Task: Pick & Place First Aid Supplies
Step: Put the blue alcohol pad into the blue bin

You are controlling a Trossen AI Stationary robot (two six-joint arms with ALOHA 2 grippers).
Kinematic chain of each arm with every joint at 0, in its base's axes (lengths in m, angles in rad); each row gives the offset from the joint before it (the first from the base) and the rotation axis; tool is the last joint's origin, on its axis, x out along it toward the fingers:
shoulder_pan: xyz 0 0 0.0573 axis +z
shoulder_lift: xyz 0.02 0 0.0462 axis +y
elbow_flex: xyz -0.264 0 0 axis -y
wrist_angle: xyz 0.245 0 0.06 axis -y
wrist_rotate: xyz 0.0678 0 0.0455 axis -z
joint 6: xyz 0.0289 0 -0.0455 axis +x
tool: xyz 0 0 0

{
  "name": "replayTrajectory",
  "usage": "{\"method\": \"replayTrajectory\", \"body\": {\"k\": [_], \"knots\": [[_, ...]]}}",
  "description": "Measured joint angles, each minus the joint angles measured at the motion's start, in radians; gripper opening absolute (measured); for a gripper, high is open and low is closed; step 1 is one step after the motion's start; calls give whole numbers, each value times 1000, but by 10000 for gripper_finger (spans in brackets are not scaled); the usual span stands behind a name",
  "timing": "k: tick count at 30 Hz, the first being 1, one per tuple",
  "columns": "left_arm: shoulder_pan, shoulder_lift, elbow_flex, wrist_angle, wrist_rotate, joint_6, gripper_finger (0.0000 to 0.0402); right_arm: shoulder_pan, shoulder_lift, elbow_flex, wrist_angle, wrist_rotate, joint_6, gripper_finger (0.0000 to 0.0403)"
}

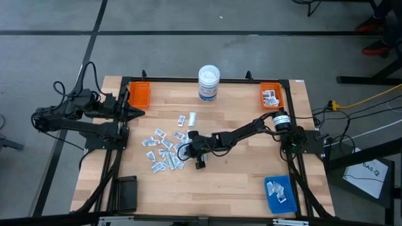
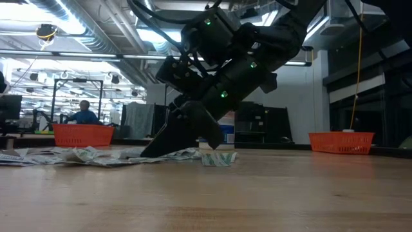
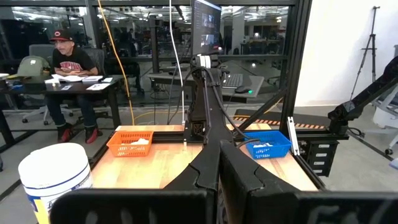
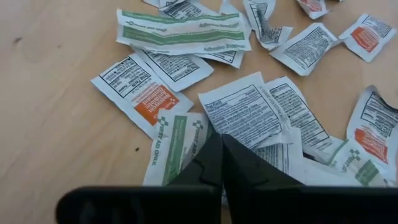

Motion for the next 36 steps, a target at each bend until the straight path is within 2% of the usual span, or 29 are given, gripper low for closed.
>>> {"method": "replayTrajectory", "body": {"k": [2,9,19,24,30,36], "knots": [[0,0,0,0,0,0,4,0,0,0,0,-15,13,7],[0,0,0,0,0,0,4,1,0,0,-1,-234,47,3],[0,0,0,0,0,0,4,18,-49,-1,-13,-239,37,1],[0,0,0,0,0,0,4,32,-77,-1,-118,-239,19,1],[0,0,0,0,0,0,4,52,-98,-2,-151,-263,20,1],[0,0,0,0,0,0,4,57,-157,-2,-180,-267,106,0]]}}
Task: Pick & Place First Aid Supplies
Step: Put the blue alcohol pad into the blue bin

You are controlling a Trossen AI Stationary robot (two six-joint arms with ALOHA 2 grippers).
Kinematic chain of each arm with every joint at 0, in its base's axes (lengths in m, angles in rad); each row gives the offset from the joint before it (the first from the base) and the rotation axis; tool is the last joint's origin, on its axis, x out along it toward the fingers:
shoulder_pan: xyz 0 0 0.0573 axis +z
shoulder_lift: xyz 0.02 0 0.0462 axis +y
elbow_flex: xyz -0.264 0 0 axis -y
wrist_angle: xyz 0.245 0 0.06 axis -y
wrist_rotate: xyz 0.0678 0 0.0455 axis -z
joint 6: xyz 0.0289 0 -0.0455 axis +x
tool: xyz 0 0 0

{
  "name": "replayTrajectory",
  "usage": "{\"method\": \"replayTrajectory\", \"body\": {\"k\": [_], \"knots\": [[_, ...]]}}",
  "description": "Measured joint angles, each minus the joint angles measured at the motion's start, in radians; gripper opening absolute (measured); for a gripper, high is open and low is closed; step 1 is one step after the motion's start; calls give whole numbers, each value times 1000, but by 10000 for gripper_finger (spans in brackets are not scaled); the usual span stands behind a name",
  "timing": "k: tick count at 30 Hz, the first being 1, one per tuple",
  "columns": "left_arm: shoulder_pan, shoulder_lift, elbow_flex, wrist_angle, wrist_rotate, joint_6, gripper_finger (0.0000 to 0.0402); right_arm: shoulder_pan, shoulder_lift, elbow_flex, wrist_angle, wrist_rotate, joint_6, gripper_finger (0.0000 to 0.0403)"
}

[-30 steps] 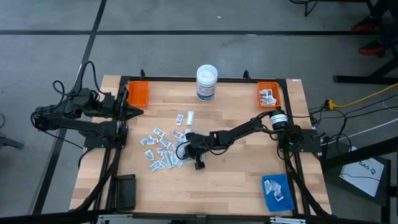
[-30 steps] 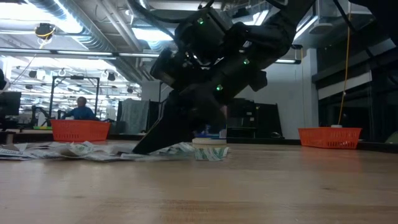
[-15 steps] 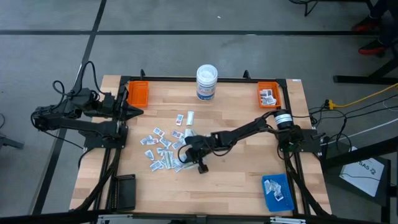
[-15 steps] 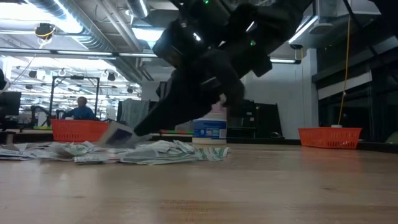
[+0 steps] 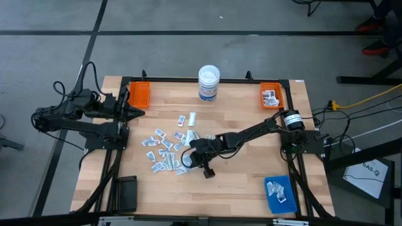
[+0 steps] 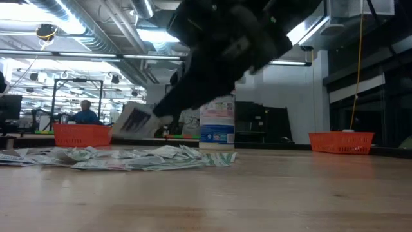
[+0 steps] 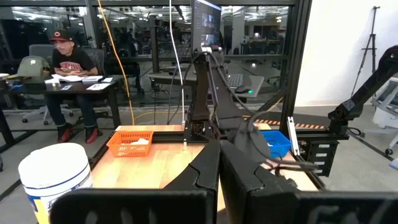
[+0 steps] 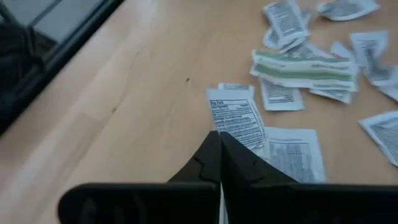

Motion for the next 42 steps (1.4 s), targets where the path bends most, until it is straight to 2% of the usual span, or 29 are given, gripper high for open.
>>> {"method": "replayTrajectory", "body": {"k": [11,16,20,26,38,42], "knots": [[0,0,0,0,0,0,4,12,-142,0,-194,-48,261,0],[0,0,0,0,0,0,4,36,-201,0,-291,8,341,0],[0,0,0,0,0,0,4,76,-253,0,-380,61,396,0],[0,0,0,0,0,0,4,148,-332,0,-488,65,504,0],[0,0,0,0,0,0,4,276,-424,0,-781,52,760,0],[0,0,0,0,0,0,4,321,-440,0,-860,7,860,0]]}}
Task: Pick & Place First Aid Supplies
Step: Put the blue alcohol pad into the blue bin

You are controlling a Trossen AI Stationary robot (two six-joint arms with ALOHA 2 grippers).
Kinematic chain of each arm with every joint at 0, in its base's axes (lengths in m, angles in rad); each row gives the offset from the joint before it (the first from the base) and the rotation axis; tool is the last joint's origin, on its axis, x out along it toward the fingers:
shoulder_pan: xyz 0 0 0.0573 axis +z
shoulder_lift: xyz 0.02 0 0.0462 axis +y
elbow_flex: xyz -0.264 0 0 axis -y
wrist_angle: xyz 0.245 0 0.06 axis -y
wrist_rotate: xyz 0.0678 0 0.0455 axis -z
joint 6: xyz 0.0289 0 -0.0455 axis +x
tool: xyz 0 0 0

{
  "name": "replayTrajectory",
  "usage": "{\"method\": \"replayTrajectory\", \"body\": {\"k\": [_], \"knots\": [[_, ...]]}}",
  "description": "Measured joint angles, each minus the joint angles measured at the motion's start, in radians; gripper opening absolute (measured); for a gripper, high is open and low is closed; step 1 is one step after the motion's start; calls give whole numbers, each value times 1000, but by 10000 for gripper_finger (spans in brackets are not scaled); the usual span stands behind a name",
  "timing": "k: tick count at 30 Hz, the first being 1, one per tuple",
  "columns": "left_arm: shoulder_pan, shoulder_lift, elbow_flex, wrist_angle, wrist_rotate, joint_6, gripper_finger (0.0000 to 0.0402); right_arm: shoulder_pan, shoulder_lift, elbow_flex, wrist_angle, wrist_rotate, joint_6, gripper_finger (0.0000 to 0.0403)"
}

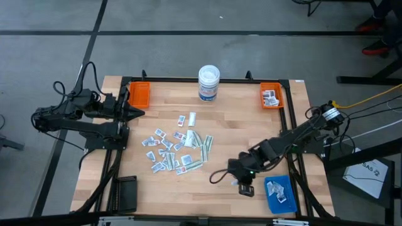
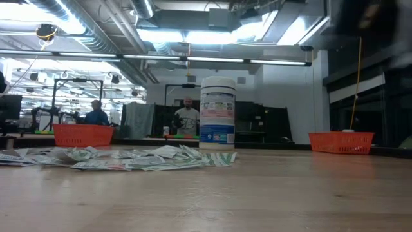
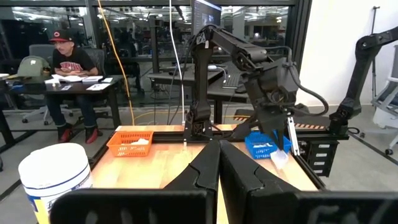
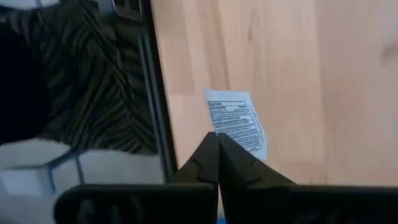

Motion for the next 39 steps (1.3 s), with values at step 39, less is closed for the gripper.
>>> {"method": "replayTrajectory", "body": {"k": [39], "knots": [[0,0,0,0,0,0,4,274,-45,-44,-374,-270,414,12]]}}
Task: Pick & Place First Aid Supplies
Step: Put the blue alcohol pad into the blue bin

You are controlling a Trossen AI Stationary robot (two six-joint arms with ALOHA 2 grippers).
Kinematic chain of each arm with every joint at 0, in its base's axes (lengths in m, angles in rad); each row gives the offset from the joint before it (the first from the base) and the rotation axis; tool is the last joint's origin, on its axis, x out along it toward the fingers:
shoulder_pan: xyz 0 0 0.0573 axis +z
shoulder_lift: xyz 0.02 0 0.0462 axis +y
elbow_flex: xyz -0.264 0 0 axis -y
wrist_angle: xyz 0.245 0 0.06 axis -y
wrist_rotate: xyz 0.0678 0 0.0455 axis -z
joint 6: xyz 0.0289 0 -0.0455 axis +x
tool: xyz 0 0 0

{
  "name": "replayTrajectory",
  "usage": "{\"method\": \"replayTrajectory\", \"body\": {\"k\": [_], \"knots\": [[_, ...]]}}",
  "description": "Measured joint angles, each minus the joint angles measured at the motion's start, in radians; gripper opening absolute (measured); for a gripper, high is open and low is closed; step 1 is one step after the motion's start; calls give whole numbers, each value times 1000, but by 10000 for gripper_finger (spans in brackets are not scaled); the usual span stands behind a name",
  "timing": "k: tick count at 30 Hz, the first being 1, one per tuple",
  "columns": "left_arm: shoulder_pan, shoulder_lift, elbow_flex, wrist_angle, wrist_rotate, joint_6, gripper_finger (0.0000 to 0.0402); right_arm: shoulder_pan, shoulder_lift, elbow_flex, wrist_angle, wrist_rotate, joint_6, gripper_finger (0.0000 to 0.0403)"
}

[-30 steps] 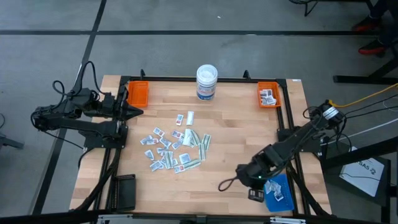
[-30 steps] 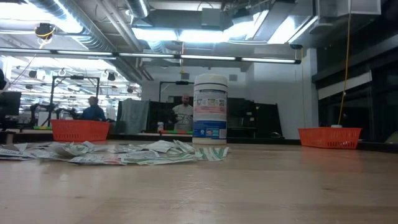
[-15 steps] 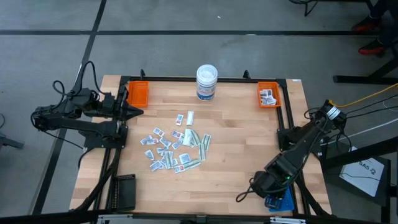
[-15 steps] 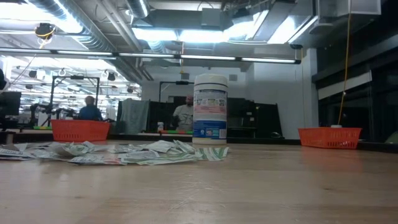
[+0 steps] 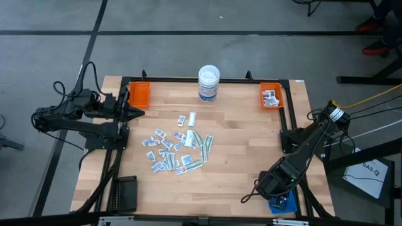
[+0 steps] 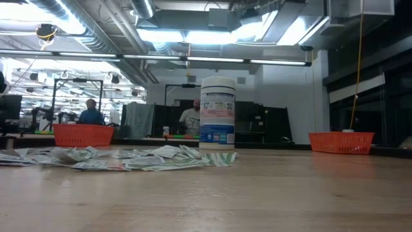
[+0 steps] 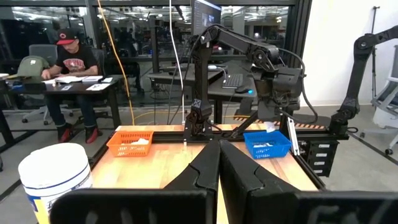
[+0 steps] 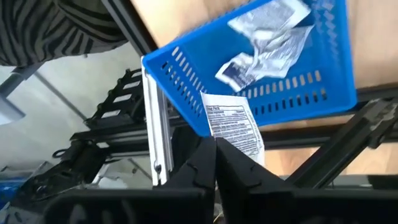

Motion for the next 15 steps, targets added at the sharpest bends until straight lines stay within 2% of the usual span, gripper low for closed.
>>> {"method": "replayTrajectory", "body": {"k": [9,15], "knots": [[0,0,0,0,0,0,4,0,0,0,-6,33,-24,88],[0,0,0,0,0,0,4,-11,0,0,3,89,-27,114]]}}
